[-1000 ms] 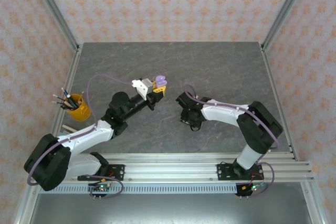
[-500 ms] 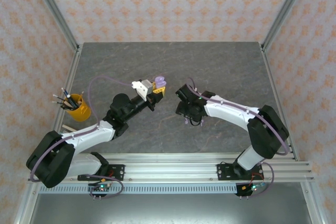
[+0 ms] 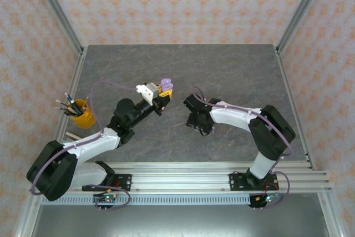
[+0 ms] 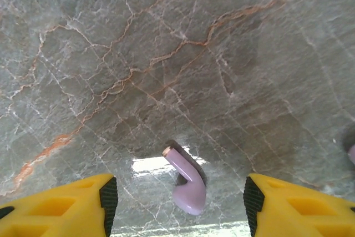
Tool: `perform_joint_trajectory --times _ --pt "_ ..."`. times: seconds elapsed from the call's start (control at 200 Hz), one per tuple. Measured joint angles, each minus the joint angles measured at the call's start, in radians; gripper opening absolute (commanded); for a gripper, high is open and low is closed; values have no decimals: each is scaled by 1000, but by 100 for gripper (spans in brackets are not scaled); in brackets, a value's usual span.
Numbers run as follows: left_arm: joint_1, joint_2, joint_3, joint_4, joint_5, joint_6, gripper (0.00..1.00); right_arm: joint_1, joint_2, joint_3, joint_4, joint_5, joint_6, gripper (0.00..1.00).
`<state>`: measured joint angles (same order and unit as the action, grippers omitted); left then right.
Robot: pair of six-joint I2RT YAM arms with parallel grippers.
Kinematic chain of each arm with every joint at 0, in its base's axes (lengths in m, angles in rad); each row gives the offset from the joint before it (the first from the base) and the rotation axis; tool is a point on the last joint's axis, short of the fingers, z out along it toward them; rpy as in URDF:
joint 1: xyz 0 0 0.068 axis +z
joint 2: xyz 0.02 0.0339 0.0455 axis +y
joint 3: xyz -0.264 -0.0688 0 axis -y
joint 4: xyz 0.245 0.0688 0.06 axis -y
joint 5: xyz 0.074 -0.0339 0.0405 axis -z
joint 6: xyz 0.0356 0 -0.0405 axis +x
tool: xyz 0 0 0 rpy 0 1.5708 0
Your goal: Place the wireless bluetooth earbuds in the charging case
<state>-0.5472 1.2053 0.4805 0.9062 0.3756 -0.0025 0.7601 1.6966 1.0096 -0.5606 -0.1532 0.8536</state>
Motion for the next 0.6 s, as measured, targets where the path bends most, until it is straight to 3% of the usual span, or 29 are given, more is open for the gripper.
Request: perform_joint_trajectory --times 0.601 --pt "9 -17 0 0 -3 1 0 85 88 127 32 -36 -43 60"
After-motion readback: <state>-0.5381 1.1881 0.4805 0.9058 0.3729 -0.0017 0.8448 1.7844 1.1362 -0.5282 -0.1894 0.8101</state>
